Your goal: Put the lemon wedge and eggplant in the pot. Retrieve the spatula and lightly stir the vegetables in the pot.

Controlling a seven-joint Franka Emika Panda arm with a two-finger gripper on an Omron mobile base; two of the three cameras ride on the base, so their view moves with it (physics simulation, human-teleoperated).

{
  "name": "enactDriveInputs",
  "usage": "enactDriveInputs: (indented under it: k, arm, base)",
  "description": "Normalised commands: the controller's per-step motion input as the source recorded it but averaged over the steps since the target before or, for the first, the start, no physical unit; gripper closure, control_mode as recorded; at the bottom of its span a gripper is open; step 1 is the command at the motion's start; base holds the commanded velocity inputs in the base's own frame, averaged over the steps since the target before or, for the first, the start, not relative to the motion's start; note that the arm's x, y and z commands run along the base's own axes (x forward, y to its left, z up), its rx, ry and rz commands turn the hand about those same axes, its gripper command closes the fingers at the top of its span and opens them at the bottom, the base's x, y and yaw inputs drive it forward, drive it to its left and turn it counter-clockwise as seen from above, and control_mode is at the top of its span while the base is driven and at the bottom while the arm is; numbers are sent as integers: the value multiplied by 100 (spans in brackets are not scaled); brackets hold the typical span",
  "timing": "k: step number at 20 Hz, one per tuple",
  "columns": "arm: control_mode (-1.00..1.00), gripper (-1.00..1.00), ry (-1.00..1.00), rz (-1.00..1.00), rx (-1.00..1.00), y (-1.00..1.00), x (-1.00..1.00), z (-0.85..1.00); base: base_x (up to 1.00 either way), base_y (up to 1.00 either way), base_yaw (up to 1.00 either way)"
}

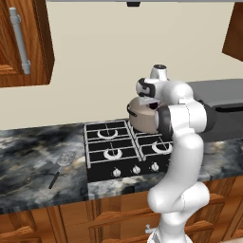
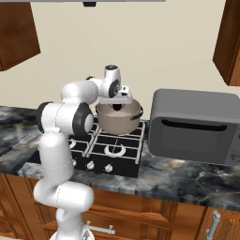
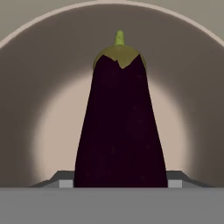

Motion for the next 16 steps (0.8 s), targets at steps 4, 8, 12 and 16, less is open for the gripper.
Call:
enactDriveInputs:
  k: [4,8,12,16]
  arm:
    - [-100,100,7,0,-11,0,24,-26]
    - [-100,100,11,0,-6,0,19,-27]
    - [-100,100,10,0,-1,-3,20,-22]
    - [-100,-100,8,0,0,-10,29,-3]
  base:
    - [0,0,0]
    - [0,0,0]
    - [0,0,0]
    - [0,0,0]
